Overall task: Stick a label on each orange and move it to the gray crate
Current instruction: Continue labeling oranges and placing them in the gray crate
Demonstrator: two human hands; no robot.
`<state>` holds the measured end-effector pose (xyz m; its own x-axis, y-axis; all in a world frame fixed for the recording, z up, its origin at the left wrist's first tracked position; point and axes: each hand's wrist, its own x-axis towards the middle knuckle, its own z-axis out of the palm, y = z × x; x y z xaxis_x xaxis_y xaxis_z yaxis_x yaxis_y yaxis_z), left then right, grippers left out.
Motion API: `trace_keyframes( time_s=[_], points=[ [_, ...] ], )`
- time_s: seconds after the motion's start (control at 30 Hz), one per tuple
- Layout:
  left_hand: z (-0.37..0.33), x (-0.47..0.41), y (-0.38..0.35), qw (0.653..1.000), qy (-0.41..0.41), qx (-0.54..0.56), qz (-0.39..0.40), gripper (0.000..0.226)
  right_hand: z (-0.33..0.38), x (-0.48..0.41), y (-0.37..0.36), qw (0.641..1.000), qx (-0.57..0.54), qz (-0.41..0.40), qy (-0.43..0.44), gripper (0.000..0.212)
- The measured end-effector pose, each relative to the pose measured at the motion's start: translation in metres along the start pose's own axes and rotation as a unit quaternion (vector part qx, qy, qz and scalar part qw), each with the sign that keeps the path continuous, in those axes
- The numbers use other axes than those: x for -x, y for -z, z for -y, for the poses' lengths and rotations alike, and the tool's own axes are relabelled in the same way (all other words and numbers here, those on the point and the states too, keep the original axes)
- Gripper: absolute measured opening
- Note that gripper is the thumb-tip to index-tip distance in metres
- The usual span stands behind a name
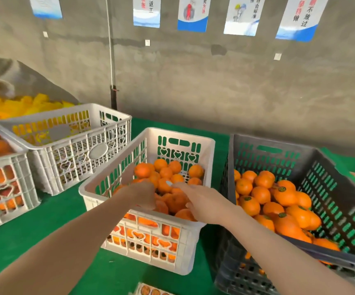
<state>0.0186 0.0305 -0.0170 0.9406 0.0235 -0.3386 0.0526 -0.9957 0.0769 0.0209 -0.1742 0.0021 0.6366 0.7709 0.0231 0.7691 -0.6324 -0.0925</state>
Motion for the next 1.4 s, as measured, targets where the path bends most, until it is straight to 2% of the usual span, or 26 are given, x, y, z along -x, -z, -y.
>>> trace_keyframes(
  time_s=[0.1,0.17,0.2,0.27,0.3,0.37,0.43,0.5,0.6,0.67,0.7,0.77,0.83,0.87,0.97,1.0,1.07,1.17,1.23,1.27,1.33,1.4],
  points=[
    [0.001,0.006,0.002,0.998,-0.012,0.069,-0.011,0.019,-0.001,0.0,-0.001,0.999,-0.04,-0.018,-0.018,0.061],
    [0.008,0.011,0.006,0.968,-0.018,0.249,-0.024,0.015,0.0,0.0,0.0,0.996,-0.066,-0.058,-0.033,0.053],
    [0.011,0.015,0.009,0.924,-0.015,0.383,-0.021,0.018,0.0,-0.001,0.001,0.991,-0.089,-0.091,-0.044,0.046],
    [0.012,0.025,0.015,0.784,-0.017,0.62,0.012,0.043,-0.003,0.001,0.007,0.966,-0.176,-0.172,-0.076,0.027],
    [0.01,0.03,0.017,0.724,-0.027,0.689,0.022,0.05,-0.004,0.002,0.012,0.945,-0.23,-0.212,-0.1,0.018],
    [0.002,0.042,0.022,0.655,-0.062,0.752,0.042,0.056,-0.008,0.007,0.023,0.892,-0.337,-0.263,-0.147,0.007],
    [-0.012,0.05,0.027,0.612,-0.084,0.784,0.056,0.057,-0.009,0.015,0.034,0.836,-0.446,-0.265,-0.178,0.004],
    [-0.026,0.055,0.029,0.581,-0.087,0.807,0.069,0.058,-0.004,0.026,0.043,0.798,-0.52,-0.249,-0.176,0.005],
    [-0.05,0.064,0.033,0.532,-0.088,0.836,0.104,0.053,0.003,0.044,0.05,0.782,-0.558,-0.242,-0.135,0.007],
    [-0.066,0.068,0.035,0.499,-0.088,0.853,0.122,0.053,0.005,0.054,0.053,0.79,-0.544,-0.261,-0.111,0.007],
    [-0.073,0.069,0.036,0.487,-0.087,0.859,0.13,0.052,0.004,0.058,0.054,0.802,-0.522,-0.274,-0.098,0.014],
    [-0.088,0.073,0.039,0.479,-0.073,0.864,0.138,0.051,-0.001,0.069,0.056,0.843,-0.456,-0.279,-0.061,0.045],
    [-0.103,0.077,0.041,0.469,-0.036,0.867,0.164,0.061,-0.006,0.078,0.059,0.885,-0.389,-0.255,-0.023,0.074],
    [-0.109,0.079,0.041,0.477,-0.02,0.86,0.179,0.069,-0.009,0.082,0.06,0.898,-0.365,-0.245,-0.011,0.085],
    [-0.125,0.08,0.039,0.583,-0.029,0.795,0.163,0.078,-0.015,0.093,0.062,0.913,-0.327,-0.243,-0.006,0.1],
    [-0.129,0.082,0.039,0.599,-0.045,0.787,0.141,0.077,-0.017,0.097,0.062,0.912,-0.326,-0.248,-0.015,0.1],
    [-0.136,0.087,0.04,0.599,-0.094,0.786,0.119,0.075,-0.021,0.107,0.061,0.895,-0.364,-0.255,-0.049,0.095],
    [-0.141,0.093,0.036,0.593,-0.227,0.761,0.132,0.083,-0.026,0.119,0.062,0.825,-0.474,-0.27,-0.145,0.085],
    [-0.145,0.095,0.029,0.63,-0.3,0.705,0.125,0.096,-0.027,0.124,0.064,0.772,-0.531,-0.279,-0.213,0.077],
    [-0.149,0.095,0.026,0.654,-0.319,0.679,0.096,0.095,-0.027,0.127,0.065,0.755,-0.545,-0.281,-0.234,0.072],
    [-0.155,0.095,0.023,0.677,-0.311,0.667,0.029,0.083,-0.025,0.134,0.069,0.741,-0.562,-0.27,-0.248,0.064],
    [-0.161,0.095,0.023,0.664,-0.293,0.688,0.023,0.067,-0.023,0.144,0.073,0.749,-0.566,-0.249,-0.237,0.058]
  ],
)
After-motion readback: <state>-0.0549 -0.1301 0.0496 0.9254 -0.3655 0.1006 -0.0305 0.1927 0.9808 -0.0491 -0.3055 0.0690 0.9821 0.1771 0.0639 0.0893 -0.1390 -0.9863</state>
